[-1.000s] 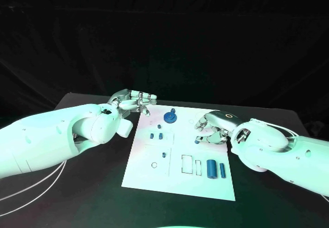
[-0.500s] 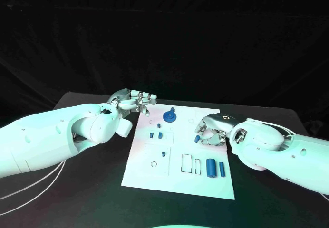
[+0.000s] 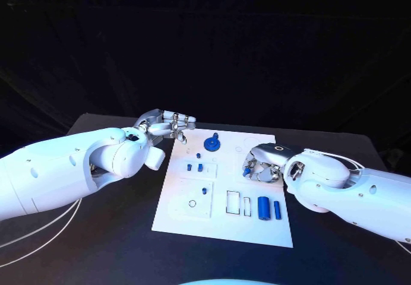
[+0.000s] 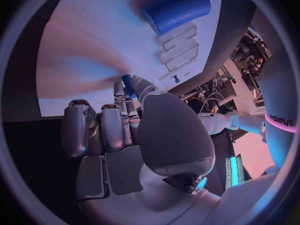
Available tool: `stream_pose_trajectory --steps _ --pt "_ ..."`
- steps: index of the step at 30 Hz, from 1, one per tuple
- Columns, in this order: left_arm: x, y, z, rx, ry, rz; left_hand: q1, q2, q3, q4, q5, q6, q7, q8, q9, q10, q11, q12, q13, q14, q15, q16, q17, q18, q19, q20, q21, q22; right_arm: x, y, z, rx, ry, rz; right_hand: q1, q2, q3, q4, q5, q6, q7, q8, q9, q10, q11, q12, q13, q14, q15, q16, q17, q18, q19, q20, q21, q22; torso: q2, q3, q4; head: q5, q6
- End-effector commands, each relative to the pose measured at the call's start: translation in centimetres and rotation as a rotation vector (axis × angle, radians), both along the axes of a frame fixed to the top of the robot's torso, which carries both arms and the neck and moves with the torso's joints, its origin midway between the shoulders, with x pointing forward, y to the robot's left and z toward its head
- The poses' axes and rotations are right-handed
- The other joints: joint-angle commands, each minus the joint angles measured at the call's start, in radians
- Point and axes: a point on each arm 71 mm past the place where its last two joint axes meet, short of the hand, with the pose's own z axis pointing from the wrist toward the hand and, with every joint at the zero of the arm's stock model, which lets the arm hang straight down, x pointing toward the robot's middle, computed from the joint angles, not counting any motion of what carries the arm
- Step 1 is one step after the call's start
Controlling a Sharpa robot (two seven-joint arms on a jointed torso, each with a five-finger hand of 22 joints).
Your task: Assemble the parts on the task board
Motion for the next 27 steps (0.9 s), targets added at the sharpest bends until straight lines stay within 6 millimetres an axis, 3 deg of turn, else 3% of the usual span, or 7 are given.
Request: stream_pose_trajectory --steps 1,10,21,27 --pt "0.0 -0.3 0.1 -0.004 -0.01 -0.023 0.001 0.011 0.001 -0.006 0.003 -0.01 0.0 0.001 -0.001 -0.007 0.0 0.006 0.001 -0.006 -0.001 -0.005 -0.001 0.014 0.002 0.002 -0.006 -0.001 -0.1 0.2 -0.1 0.0 0.002 0.01 0.001 0.011 0.009 0.002 -0.004 0.01 0.001 0.004 0.002 0.013 -0.002 0.002 -0.002 0.033 -0.007 0.005 0.002 -0.002 0.009 0.001 0.005 0.14 -0.001 0.0003 -0.0003 -0.001 -0.004" --pt "0.0 -0.2 0.1 -0.003 -0.005 -0.026 0.002 0.011 0.001 -0.006 0.003 -0.01 0.0 0.001 -0.001 -0.007 0.0 0.006 0.001 -0.006 -0.002 -0.005 -0.001 0.014 0.002 0.002 -0.006 -0.001 0.1 0.2 0.0 0.018 -0.021 -0.015 -0.003 0.014 0.015 0.008 -0.001 0.016 0.002 0.004 0.002 0.023 -0.003 0.001 -0.004 0.033 -0.009 0.006 0.003 -0.004 0.013 -0.001 0.012 0.144 -0.001 0.0004 -0.0001 -0.004 -0.005" --pt "0.0 -0.3 0.0 -0.001 -0.001 -0.03 0.002 0.011 0.001 -0.006 0.003 -0.01 0.0 0.001 -0.001 -0.007 0.0 0.006 0.001 -0.006 -0.002 -0.005 -0.001 0.014 0.002 0.002 -0.006 -0.001 0.1 0.1 0.6 0.061 -0.074 -0.038 0.04 0.039 0.069 -0.017 -0.022 0.085 -0.023 0.039 0.026 0.105 -0.03 0.016 0.007 0.036 -0.03 0.013 0.01 -0.01 0.027 -0.018 0.042 0.162 -0.001 0.0 0.0002 -0.004 -0.003" --pt "0.0 -0.3 0.0 0.0 0.001 -0.029 0.004 0.012 0.001 -0.008 0.003 -0.01 0.0 0.002 -0.001 -0.008 0.0 0.008 0.002 -0.006 -0.002 -0.004 -0.002 0.014 0.003 0.002 -0.006 -0.001 -0.2 -0.1 0.9 0.082 -0.09 -0.044 0.048 0.041 0.086 -0.028 -0.027 0.092 -0.025 0.045 0.034 0.121 -0.034 0.012 0.009 0.037 -0.034 0.016 0.013 -0.012 0.031 -0.023 0.051 0.167 -0.002 -0.0002 -0.0003 -0.002 0.0"
